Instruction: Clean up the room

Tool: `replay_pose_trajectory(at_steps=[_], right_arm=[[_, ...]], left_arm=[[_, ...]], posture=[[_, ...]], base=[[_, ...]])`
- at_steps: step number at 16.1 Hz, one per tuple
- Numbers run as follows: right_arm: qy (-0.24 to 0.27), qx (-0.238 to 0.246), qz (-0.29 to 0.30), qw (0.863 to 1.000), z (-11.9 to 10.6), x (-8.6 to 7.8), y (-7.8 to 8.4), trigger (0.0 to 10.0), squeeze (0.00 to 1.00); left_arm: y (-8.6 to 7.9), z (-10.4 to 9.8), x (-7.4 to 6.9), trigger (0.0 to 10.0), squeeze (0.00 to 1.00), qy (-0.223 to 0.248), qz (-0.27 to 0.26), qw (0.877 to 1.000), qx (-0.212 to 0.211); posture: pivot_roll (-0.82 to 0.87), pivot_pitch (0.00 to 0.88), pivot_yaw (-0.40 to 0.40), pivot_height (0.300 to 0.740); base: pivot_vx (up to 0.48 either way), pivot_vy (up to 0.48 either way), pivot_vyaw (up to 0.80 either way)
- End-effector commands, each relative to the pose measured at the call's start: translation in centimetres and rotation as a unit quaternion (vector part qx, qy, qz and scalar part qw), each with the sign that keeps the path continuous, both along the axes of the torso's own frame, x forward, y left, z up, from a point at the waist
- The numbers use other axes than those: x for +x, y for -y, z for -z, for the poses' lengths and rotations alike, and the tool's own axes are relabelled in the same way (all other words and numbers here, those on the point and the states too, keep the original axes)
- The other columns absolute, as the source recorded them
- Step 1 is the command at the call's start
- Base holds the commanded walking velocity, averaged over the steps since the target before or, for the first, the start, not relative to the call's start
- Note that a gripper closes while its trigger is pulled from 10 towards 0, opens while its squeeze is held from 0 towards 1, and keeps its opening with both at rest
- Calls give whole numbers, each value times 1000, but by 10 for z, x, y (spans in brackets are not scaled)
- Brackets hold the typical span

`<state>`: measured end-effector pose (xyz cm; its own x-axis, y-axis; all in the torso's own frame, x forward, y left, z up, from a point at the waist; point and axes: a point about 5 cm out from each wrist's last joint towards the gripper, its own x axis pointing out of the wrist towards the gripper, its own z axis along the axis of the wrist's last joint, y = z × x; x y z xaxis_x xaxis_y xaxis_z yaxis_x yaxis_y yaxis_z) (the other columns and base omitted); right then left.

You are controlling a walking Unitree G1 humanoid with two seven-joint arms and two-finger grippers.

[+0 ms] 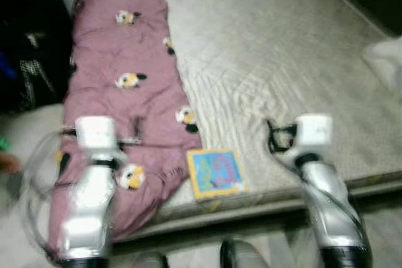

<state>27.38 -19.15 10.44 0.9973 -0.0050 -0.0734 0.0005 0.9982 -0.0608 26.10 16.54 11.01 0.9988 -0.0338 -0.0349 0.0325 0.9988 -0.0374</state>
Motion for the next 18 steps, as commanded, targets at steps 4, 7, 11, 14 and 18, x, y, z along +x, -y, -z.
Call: replay_pose_trajectory(at_steps=[4,7,11,14,18], right_arm=[[3,3,-1,1000,-1,1,-2,10000,0],[4,-1,-4,1000,0,1,-2,10000,0],[2,-2,-6,1000,1,2,-3,10000,0],[1,-4,-5,1000,1,1,-3,10000,0],[-3,-6,-6,1000,3,-1,-3,10000,0]], left_arm=[[-11,1,-1,10000,0,-6,-20,1000,17],[-11,2,-1,10000,0,-7,-26,999,18],[-10,1,1,10000,0,-5,-23,1000,16],[-9,0,0,10000,0,-6,-23,1000,14],[-9,0,0,10000,0,-4,-26,1000,12]], posture=[[-29,89,-11,740],[-29,86,-12,740],[-28,85,-13,740],[-29,94,-13,740],[-29,98,-14,740]], base=[[0,0,0],[0,0,0],[0,-322,0],[0,-361,0],[0,-273,0]])
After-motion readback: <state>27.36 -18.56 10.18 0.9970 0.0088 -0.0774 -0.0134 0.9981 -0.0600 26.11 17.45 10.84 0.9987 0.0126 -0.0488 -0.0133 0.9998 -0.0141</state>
